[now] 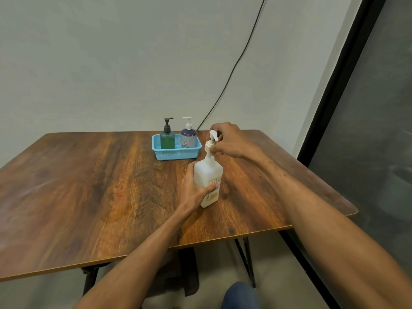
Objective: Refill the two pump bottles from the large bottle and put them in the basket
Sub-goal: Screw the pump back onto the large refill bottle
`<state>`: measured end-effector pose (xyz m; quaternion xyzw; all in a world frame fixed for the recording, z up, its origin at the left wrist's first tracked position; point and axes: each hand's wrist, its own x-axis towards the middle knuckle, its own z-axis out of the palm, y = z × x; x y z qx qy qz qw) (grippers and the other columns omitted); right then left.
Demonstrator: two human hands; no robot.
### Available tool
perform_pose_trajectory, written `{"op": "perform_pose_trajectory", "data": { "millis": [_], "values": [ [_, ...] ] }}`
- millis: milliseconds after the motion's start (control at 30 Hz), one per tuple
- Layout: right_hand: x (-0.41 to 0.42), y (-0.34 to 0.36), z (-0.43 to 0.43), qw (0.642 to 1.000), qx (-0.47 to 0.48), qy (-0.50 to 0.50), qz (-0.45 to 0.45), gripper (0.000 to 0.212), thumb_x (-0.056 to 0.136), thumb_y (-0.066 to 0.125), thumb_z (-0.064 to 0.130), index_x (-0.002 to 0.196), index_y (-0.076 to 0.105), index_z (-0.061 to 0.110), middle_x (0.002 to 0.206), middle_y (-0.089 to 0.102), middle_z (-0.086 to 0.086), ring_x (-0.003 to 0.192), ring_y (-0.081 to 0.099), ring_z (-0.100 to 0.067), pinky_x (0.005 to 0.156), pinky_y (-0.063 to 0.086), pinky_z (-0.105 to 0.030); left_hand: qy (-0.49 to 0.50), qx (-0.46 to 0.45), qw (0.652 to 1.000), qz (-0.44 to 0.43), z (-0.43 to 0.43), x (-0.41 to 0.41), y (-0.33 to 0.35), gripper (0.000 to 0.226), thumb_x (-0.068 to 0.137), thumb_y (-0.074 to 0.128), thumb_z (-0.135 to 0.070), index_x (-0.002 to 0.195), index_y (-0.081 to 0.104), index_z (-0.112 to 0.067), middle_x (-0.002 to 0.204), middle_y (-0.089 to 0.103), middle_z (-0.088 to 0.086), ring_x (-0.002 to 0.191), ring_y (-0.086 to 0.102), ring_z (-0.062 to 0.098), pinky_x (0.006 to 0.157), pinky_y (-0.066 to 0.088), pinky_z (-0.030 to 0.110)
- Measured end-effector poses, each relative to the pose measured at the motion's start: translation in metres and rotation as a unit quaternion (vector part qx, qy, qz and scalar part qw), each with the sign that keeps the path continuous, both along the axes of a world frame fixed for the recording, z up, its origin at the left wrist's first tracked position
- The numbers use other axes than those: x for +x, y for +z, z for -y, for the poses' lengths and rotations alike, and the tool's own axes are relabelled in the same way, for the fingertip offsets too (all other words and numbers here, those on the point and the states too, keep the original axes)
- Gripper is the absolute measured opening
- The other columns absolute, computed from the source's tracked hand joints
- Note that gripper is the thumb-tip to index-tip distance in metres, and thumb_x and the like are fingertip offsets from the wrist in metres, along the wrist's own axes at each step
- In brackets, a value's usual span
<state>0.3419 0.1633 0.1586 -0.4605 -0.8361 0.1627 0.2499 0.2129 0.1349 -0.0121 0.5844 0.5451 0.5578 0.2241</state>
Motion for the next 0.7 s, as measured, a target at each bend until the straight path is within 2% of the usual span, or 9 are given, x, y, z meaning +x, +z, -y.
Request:
{"op": "perform_pose_trajectory", "data": {
  "millis": [233,367,467,633,700],
  "values": [
    [-0.004,-0.008,-0.017,0.996,-0.052,0.022,0.075,0.021,0.075,0.081,0.006,0.09,0.067,0.011,0.094,0.071,-0.008,0.086,0.07,-0.025,0.076,0.06,-0.044,-0.002,0.002,1.0,0.006,0.0,-0.001,-0.002,0.083,0.07,0.091,-0.024,0.137,0.043,-0.022,0.129,0.057,-0.005,0.117,0.056,0.012,0.093,0.054,0.034],
    [-0.003,-0.017,-0.025,0.996,-0.071,0.029,0.047,0.021,0.075,0.081,0.004,0.091,0.069,0.008,0.096,0.071,-0.01,0.087,0.071,-0.026,0.076,0.062,-0.043,-0.004,0.0,1.0,0.021,0.0,0.0,-0.003,0.082,0.071,0.09,-0.022,0.139,0.044,-0.02,0.132,0.057,-0.003,0.119,0.056,0.013,0.096,0.053,0.034],
    [-0.001,-0.02,-0.027,0.996,-0.075,0.029,0.03,0.021,0.075,0.083,0.006,0.091,0.069,0.006,0.091,0.069,-0.006,0.082,0.069,-0.023,0.069,0.061,-0.033,-0.008,0.0,1.0,0.024,0.001,0.0,-0.004,0.083,0.071,0.09,-0.021,0.14,0.044,-0.02,0.133,0.057,-0.001,0.12,0.056,0.015,0.097,0.054,0.037],
    [0.004,-0.034,-0.029,0.999,-0.052,0.008,-0.012,0.036,0.071,0.09,0.03,0.088,0.067,0.009,0.081,0.065,0.001,0.072,0.058,-0.012,0.063,0.049,-0.03,-0.01,0.0,0.999,0.04,0.004,0.001,-0.002,0.081,0.073,0.089,-0.022,0.14,0.044,-0.02,0.133,0.058,-0.002,0.119,0.057,0.014,0.098,0.055,0.038],
    [0.009,-0.037,-0.027,0.996,-0.078,0.021,-0.04,0.037,0.073,0.089,0.03,0.097,0.068,0.01,0.086,0.065,0.002,0.075,0.057,-0.01,0.066,0.047,-0.026,-0.012,-0.001,0.999,0.047,0.005,0.001,-0.002,0.081,0.073,0.089,-0.023,0.14,0.044,-0.022,0.133,0.058,-0.002,0.12,0.058,0.015,0.099,0.055,0.041]
  ]
}}
